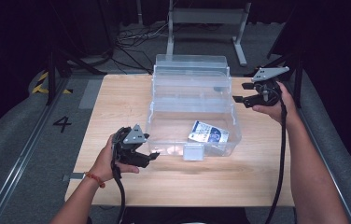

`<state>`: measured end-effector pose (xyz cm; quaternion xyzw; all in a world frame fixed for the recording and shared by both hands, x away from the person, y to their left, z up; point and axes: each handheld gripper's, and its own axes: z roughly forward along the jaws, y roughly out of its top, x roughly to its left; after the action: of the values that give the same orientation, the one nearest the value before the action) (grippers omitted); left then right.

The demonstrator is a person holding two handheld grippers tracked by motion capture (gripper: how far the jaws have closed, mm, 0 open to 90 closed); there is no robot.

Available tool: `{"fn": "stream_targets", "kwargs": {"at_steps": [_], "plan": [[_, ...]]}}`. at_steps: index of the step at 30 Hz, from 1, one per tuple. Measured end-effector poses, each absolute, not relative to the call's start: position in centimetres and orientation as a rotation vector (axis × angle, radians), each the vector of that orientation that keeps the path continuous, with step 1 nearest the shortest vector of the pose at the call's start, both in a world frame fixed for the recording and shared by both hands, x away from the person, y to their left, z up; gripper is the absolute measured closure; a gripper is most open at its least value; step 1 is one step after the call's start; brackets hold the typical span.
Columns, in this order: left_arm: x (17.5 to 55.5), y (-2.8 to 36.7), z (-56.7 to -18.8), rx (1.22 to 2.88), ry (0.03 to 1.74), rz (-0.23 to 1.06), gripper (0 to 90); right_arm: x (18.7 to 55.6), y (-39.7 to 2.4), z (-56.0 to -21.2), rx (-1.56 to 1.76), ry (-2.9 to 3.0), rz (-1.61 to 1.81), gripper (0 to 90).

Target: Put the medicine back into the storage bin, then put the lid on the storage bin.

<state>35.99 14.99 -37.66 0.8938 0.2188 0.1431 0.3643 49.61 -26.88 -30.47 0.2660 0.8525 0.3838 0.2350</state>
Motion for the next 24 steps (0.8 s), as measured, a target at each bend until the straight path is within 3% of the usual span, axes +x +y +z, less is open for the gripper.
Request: {"fn": "stream_targets", "kwargs": {"at_steps": [9,10,18,24], "plan": [[37.9,12.2,-37.9,2.366,0.484,0.317,36.1,51.3,-24.5,-30.2,0.685,2.392,1.022,38.0],[38.1,12.2,-37.9,2.379,0.473,0.306,41.0,51.5,-24.3,-30.3,0.677,2.403,1.021,38.5],[39.5,11.6,-38.5,2.460,0.406,0.218,50.3,53.0,-23.1,-30.0,0.631,2.427,0.981,39.4],[40.4,10.8,-38.9,2.540,0.364,0.165,62.2,54.7,-22.2,-29.8,0.631,2.431,0.940,42.3]]}}
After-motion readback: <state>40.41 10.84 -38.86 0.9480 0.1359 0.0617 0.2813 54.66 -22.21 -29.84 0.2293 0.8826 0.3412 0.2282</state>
